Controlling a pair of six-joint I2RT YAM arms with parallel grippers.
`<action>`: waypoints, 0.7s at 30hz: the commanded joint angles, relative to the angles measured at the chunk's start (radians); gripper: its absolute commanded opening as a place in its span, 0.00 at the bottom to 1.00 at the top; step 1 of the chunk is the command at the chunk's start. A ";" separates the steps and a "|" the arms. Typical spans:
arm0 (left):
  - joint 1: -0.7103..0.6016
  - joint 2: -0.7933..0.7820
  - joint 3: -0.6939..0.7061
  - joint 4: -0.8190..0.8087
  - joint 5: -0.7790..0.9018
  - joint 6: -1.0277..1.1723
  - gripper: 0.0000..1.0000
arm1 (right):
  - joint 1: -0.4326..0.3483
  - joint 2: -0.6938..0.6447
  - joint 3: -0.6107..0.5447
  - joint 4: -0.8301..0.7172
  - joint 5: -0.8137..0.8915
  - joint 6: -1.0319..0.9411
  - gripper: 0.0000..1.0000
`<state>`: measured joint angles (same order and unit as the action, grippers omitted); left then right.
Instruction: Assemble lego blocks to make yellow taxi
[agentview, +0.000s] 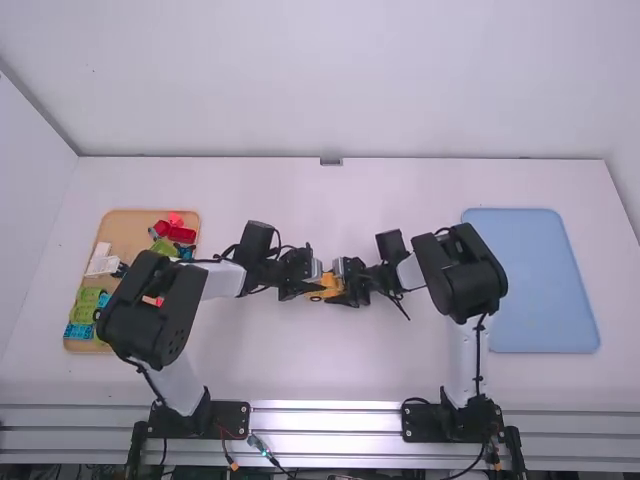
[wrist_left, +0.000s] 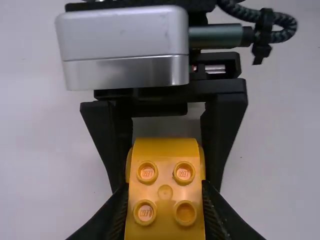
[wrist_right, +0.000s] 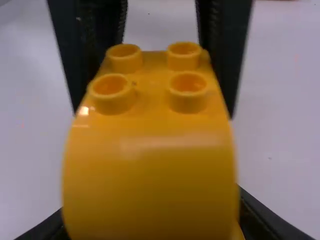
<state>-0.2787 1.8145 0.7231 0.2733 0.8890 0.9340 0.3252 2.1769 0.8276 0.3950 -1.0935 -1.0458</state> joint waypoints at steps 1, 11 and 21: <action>-0.003 0.033 0.008 0.002 0.036 -0.021 0.02 | 0.003 0.028 0.003 -0.014 0.044 0.021 0.53; -0.003 0.037 0.008 -0.024 0.018 -0.024 0.02 | 0.003 0.028 0.003 -0.014 0.043 0.021 0.52; -0.003 0.085 0.008 -0.002 0.010 -0.010 0.02 | 0.003 0.028 0.005 -0.011 0.043 0.028 0.52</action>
<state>-0.2787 1.8587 0.7315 0.2848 0.9184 0.9245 0.3252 2.1769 0.8291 0.3965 -1.0924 -1.0389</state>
